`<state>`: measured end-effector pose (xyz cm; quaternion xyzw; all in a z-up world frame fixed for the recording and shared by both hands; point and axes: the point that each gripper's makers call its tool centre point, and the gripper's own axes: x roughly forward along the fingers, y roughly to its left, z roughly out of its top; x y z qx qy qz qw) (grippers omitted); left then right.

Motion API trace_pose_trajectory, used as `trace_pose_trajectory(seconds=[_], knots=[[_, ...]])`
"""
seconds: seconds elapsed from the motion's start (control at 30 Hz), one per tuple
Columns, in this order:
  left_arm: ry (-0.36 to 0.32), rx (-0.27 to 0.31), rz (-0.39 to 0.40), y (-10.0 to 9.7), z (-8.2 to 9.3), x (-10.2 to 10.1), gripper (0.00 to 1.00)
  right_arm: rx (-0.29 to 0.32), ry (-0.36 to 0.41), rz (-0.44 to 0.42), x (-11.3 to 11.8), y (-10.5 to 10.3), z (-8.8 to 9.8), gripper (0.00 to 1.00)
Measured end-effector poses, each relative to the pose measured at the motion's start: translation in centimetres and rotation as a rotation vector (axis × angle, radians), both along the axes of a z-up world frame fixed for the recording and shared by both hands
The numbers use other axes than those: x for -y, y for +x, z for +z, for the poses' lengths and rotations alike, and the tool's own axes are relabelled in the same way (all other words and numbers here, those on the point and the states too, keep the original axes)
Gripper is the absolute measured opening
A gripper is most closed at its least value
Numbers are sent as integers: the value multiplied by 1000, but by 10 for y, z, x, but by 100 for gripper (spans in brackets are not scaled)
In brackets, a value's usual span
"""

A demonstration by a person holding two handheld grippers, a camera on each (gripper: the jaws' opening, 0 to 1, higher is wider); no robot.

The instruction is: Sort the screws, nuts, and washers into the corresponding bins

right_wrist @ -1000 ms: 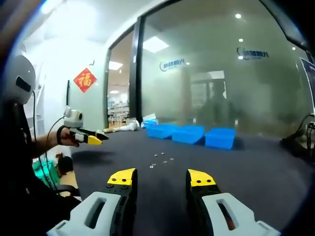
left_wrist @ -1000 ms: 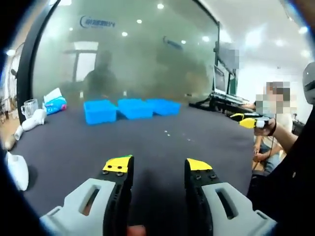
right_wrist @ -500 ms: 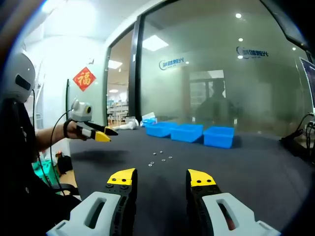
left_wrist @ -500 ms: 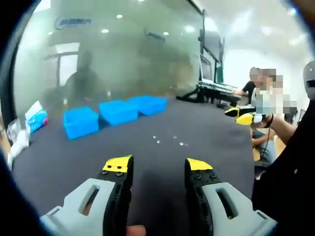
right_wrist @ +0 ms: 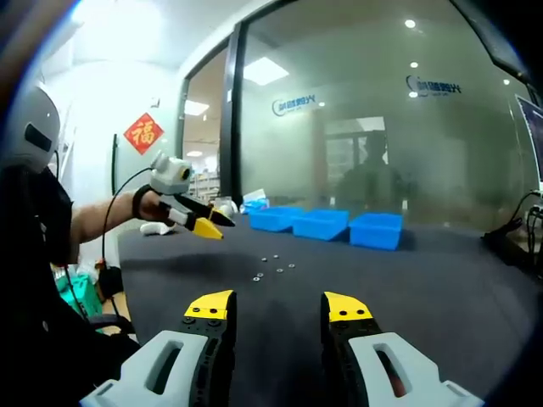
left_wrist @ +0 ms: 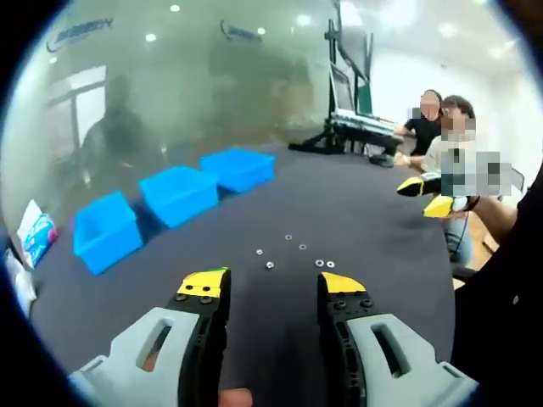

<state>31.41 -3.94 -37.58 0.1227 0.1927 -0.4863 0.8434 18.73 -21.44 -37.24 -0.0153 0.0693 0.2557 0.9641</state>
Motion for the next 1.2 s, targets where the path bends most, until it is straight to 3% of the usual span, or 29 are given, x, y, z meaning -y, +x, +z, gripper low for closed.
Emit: trace_pose_trajectory(seconds=[0.2,0.43,0.53,1.07,1.2], knots=[[77,-33,-18,11,-15,12,39,-9,6,-2,2,2,-5,36],[116,-85,-43,22,-30,30,37,-13,10,1,2,2,-7,36],[101,-108,-47,26,-31,35,35,-12,6,2,3,3,-7,36],[210,-134,-70,32,-54,41,24,-15,3,-4,7,2,-8,36],[202,-151,-63,33,-56,43,20,-16,5,-5,7,2,-8,36]])
